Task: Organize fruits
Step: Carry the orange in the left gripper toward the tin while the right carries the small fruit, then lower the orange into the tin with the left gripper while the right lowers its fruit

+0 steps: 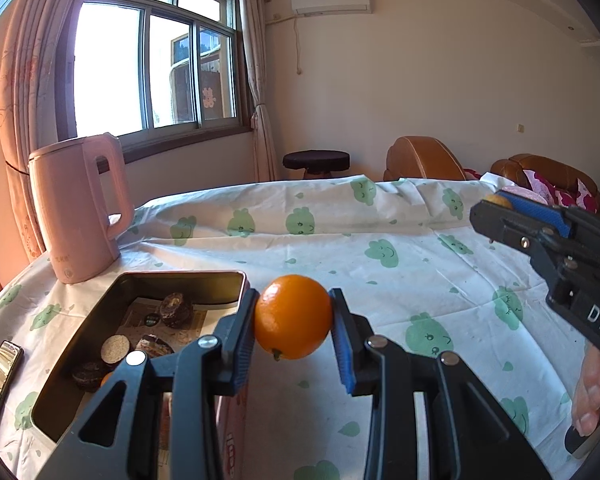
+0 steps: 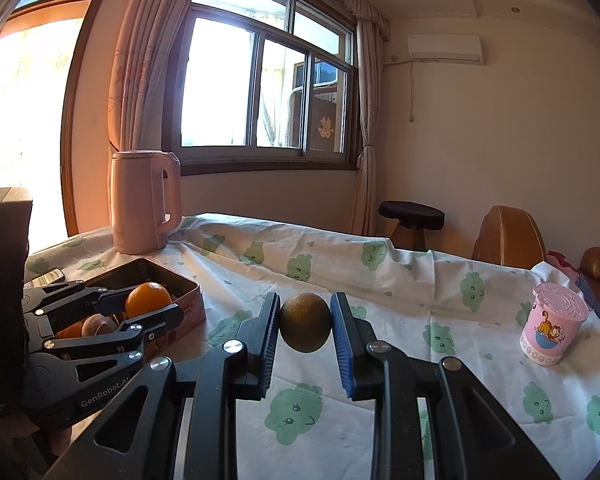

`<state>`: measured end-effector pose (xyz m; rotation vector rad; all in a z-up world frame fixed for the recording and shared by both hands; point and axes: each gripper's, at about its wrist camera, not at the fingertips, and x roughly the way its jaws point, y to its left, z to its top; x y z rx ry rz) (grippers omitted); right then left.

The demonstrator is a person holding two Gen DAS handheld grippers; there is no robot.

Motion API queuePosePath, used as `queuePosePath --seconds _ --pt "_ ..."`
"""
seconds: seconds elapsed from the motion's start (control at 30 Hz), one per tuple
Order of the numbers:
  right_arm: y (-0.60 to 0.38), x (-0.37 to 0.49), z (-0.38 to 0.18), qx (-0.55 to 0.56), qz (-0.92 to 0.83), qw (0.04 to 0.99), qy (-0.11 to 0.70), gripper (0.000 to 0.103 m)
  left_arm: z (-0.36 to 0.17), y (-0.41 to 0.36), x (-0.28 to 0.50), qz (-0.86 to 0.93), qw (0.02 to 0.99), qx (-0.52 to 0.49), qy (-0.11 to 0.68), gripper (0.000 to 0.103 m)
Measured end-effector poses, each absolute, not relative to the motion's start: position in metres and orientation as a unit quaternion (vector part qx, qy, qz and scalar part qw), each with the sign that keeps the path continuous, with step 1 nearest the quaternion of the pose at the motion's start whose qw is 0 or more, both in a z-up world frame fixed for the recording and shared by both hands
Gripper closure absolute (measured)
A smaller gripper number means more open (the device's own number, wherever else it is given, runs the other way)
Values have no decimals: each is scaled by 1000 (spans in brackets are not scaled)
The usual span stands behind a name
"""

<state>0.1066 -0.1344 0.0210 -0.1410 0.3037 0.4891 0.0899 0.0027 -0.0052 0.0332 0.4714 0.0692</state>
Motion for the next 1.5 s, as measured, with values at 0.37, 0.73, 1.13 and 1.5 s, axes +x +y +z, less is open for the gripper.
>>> queuePosePath --seconds 0.37,0.73,1.13,1.5 --pt "-87 98 46 -99 277 946 134 75 7 36 74 58 972 19 225 67" --pt "-43 98 50 -111 312 934 135 75 15 79 64 94 970 15 223 67" --pt "-12 99 43 -99 343 922 149 75 15 131 58 146 962 4 231 67" --pt "11 105 29 -101 355 914 168 75 4 139 61 149 956 3 252 67"
